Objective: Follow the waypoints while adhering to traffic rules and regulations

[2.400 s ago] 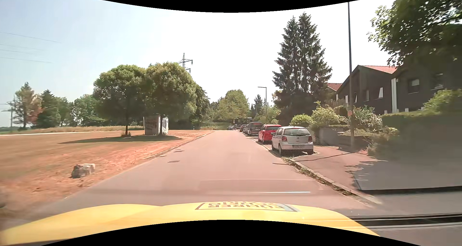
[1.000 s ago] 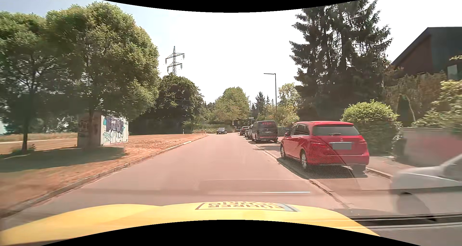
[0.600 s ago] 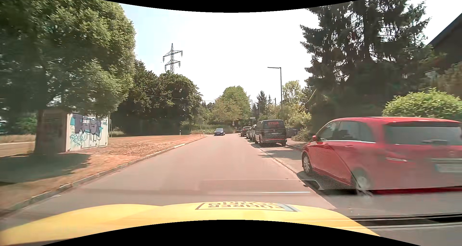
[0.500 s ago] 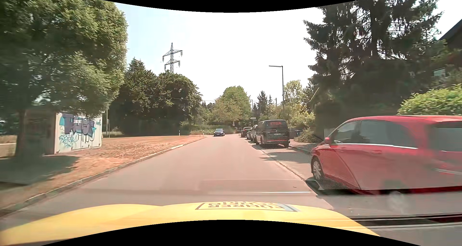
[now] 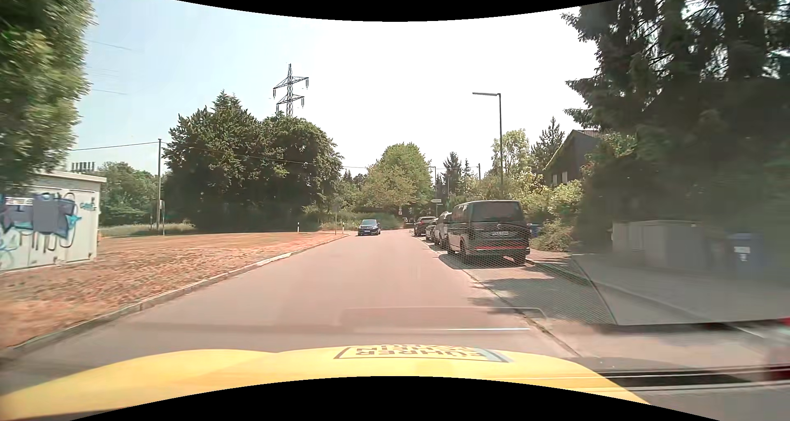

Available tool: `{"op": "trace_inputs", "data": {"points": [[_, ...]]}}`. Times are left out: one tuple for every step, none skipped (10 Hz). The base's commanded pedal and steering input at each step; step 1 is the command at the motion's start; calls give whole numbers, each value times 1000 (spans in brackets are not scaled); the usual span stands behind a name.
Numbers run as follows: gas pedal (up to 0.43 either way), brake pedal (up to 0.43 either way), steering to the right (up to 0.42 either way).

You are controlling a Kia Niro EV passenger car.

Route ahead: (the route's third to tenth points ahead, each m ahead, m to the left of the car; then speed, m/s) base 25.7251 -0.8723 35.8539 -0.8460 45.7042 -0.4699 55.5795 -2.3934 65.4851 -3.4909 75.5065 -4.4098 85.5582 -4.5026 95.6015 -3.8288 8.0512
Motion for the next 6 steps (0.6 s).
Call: {"op": "trace_inputs", "data": {"points": [[67,0,-4],[67,0,-4],[67,0,-5],[67,0,-6],[67,0,-8],[67,0,-8]]}}
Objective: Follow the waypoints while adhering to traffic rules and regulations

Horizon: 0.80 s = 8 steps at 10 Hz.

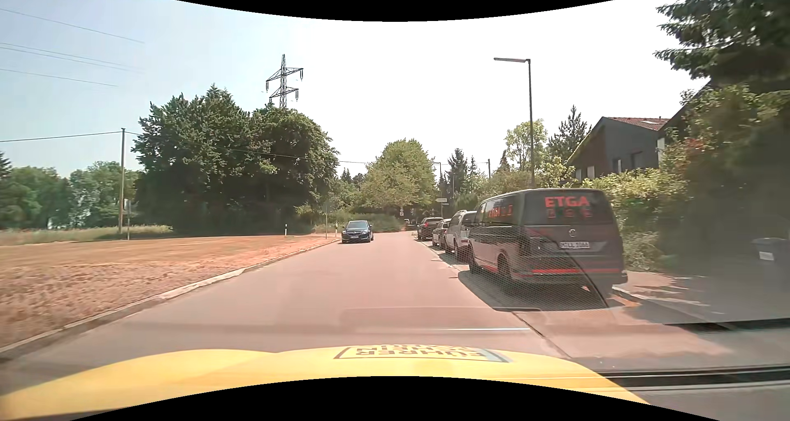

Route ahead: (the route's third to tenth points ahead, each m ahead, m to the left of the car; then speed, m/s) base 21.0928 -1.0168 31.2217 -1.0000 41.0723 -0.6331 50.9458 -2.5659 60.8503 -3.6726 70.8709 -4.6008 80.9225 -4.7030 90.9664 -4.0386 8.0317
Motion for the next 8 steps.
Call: {"op": "trace_inputs", "data": {"points": [[67,0,-9],[67,0,-10],[67,0,-12],[67,0,-13],[67,0,-13],[67,0,-13],[67,0,-13],[67,0,-13]]}}
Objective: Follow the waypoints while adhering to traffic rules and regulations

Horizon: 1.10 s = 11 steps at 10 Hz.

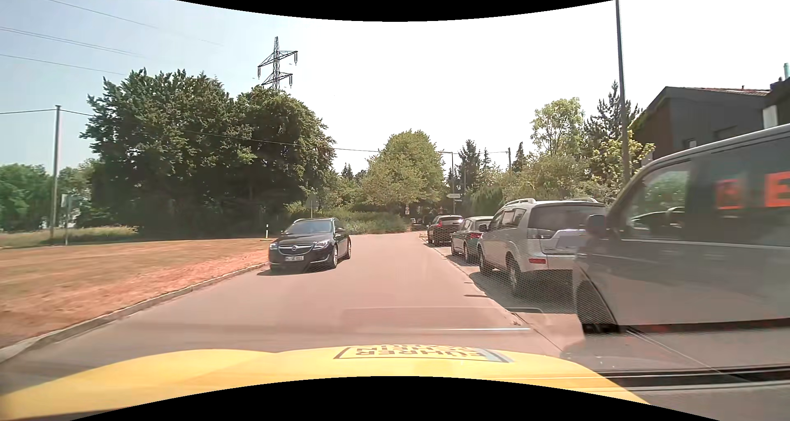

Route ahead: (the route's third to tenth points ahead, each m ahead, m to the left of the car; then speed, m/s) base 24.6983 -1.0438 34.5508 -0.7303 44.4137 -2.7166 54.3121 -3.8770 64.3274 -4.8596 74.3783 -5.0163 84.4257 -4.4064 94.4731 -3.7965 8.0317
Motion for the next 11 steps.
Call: {"op": "trace_inputs", "data": {"points": [[67,0,-13],[67,0,-13],[67,0,-13],[67,0,-13],[67,0,-13],[67,0,-14],[67,0,-14],[67,0,-14],[67,0,-14],[67,0,-13],[39,0,-13]]}}
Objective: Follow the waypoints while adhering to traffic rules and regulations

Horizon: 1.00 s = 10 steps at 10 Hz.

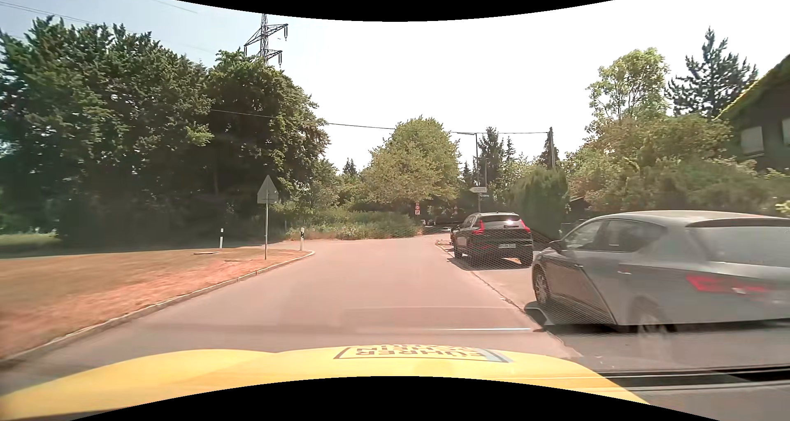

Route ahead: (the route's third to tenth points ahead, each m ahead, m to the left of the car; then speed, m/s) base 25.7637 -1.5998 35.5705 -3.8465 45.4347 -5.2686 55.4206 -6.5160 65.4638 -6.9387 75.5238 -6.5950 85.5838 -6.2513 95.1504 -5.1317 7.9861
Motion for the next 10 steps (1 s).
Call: {"op": "trace_inputs", "data": {"points": [[0,0,-13],[0,0,-12],[0,0,-12],[0,0,-12],[0,0,-12],[0,0,-11],[0,0,-8],[0,0,-4],[0,0,-4],[0,0,-3]]}}
